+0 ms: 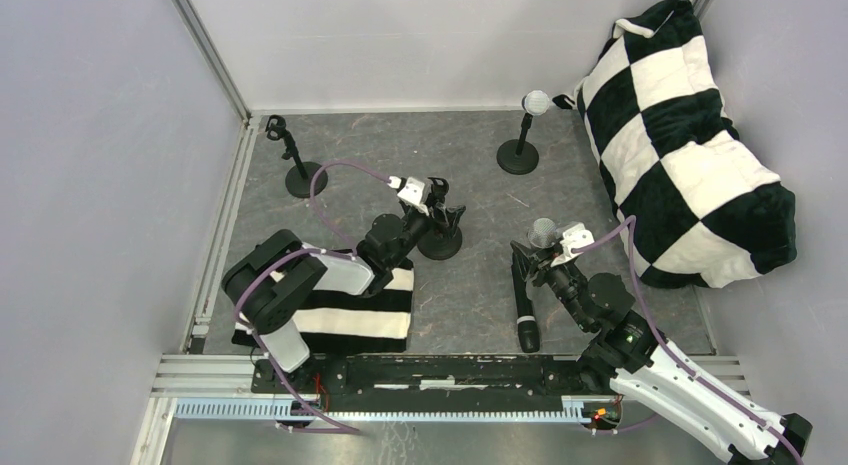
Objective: Attach the microphones to the stand
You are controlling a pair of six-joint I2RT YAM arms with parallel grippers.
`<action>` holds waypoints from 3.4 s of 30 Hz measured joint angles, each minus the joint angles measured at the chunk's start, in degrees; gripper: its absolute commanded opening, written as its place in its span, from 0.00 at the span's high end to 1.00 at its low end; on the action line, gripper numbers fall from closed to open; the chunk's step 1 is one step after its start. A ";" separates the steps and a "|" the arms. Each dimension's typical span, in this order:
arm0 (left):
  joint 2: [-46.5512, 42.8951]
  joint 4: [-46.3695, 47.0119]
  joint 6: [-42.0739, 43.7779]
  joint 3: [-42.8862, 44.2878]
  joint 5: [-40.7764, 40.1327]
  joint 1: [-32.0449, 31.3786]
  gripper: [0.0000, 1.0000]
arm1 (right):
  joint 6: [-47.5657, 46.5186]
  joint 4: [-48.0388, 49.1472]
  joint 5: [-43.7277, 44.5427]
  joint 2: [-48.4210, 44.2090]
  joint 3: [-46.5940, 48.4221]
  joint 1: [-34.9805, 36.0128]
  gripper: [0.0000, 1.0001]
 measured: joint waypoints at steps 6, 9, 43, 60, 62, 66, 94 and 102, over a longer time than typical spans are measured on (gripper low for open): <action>4.81 8.48 1.44 -0.04 -0.74 -0.20 0.28 | -0.39 0.07 -0.26 0.24 0.02 0.00 1.00; 7.34 11.61 1.64 -0.04 -1.22 -0.33 0.30 | -0.90 0.07 -0.39 0.90 0.28 0.00 1.00; 5.40 11.63 -2.95 -2.54 12.07 7.26 0.98 | -7.06 29.31 -6.01 17.20 2.12 0.00 1.00; 2.99 9.07 -5.55 -3.54 18.69 8.72 0.98 | -12.92 44.96 -12.61 25.09 5.88 0.00 1.00; 3.41 9.81 -5.55 -3.54 19.61 8.70 0.98 | -13.84 48.22 -13.42 26.95 5.95 -0.02 1.00; 5.20 12.57 -5.62 -3.17 21.27 8.70 0.98 | -14.93 53.07 -15.67 32.70 8.28 -0.02 1.00; 9.29 18.91 -5.03 -2.36 23.47 7.02 0.98 | -12.15 62.97 -33.66 56.59 29.88 -0.46 1.00; 9.11 17.46 -4.04 -1.73 23.45 5.90 0.98 | -13.09 60.67 -34.97 58.71 30.38 -0.46 1.00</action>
